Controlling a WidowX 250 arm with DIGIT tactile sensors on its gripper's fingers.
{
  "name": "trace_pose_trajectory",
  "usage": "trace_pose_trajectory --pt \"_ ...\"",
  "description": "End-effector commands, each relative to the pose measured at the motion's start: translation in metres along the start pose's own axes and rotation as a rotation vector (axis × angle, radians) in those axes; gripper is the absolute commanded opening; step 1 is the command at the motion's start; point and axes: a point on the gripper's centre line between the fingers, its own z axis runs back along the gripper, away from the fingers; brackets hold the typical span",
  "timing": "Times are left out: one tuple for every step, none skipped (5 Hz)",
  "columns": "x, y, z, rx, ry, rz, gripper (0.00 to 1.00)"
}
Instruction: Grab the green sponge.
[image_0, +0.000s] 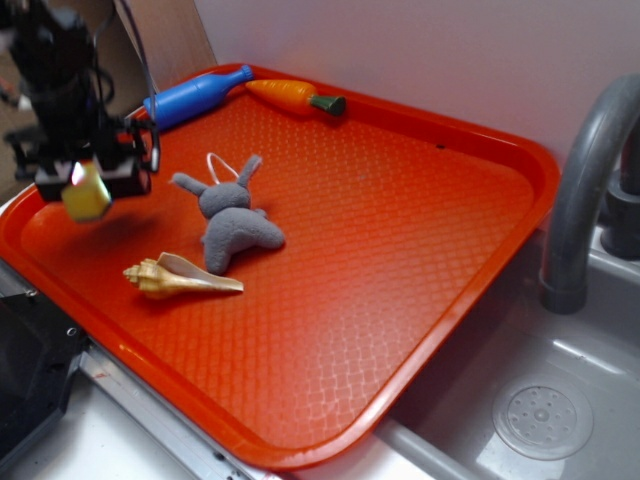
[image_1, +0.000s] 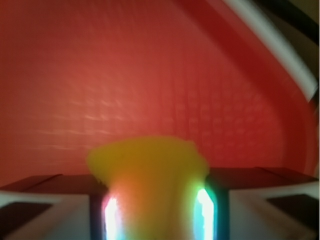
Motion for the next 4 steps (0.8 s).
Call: trace_pose_trajectory --pt "-0.017 -0.038 0.099 -0.209 -0.047 -0.355 0.00" --pt "-0.042 -0.050 0.144 -0.321 -0.096 -0.438 0.00" --pt "-0.060 -0.053 0.174 -0.402 -0.148 -0.486 0.00" --pt "-0.058 -0.054 0.172 -0.410 -0.096 -0.501 0.00"
